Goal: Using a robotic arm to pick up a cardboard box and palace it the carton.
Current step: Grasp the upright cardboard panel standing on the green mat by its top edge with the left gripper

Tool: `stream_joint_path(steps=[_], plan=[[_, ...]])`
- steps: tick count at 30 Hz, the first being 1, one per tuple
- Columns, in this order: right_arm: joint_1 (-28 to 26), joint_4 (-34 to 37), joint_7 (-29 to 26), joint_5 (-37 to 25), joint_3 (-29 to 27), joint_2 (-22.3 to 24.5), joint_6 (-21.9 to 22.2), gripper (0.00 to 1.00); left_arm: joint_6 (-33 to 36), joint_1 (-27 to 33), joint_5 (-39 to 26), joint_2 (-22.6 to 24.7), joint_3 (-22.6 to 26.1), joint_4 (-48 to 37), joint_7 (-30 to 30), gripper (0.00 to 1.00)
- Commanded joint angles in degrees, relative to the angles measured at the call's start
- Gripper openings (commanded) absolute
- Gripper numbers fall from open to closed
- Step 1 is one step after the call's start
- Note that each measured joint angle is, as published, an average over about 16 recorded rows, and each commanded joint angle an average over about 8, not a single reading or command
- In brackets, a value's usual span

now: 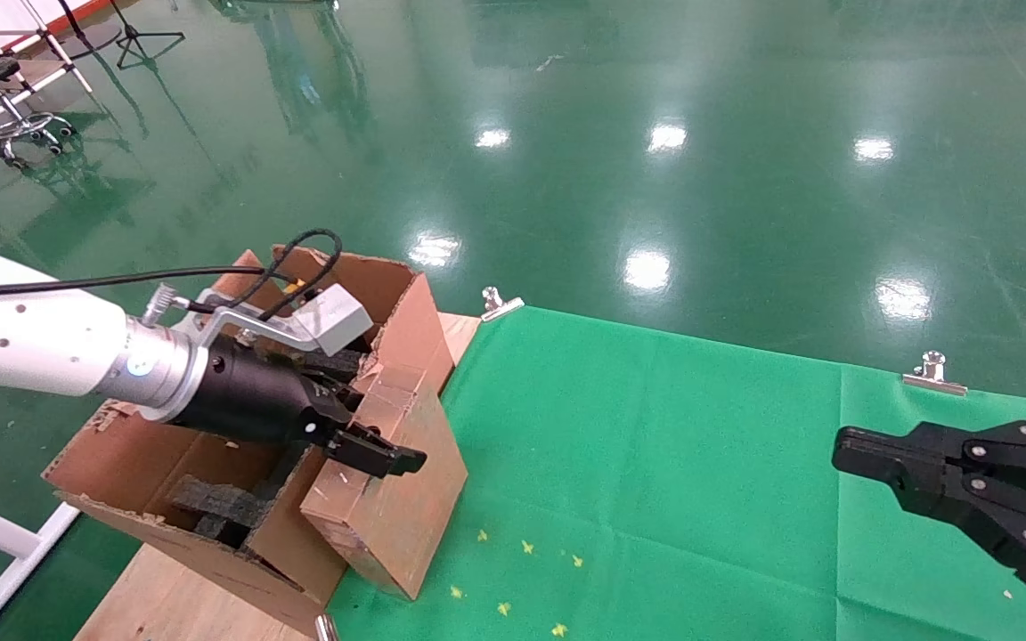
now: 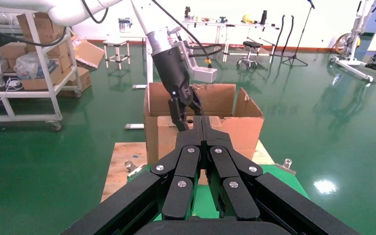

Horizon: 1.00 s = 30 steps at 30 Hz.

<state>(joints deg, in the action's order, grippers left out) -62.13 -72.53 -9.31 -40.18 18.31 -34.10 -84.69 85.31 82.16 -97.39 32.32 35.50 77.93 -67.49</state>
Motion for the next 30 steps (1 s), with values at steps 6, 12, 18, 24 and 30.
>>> stream_joint_path(steps=[6,12,18,24,30], plan=[[0.00,0.01,0.01,0.01,0.00,0.00,0.01,0.51,0.12,-0.18,-1.11,0.36,0.98,-0.01,-0.32,0.93],[0.01,0.02,0.01,0.02,0.00,0.01,0.02,1.00,0.05,-0.22,-1.32,0.39,1.16,0.00,-0.34,0.19],[0.01,0.02,0.01,0.02,0.00,0.01,0.02,1.00,0.05,-0.20,-1.27,0.39,1.11,-0.02,-0.33,0.00],[0.01,0.02,0.01,0.02,0.00,0.01,0.02,1.00,0.05,-0.18,-1.17,0.38,1.02,-0.04,-0.33,0.00],[0.01,0.02,0.01,0.02,0.00,0.01,0.02,1.00,0.05,-0.15,-1.09,0.36,0.96,-0.04,-0.32,0.00]])
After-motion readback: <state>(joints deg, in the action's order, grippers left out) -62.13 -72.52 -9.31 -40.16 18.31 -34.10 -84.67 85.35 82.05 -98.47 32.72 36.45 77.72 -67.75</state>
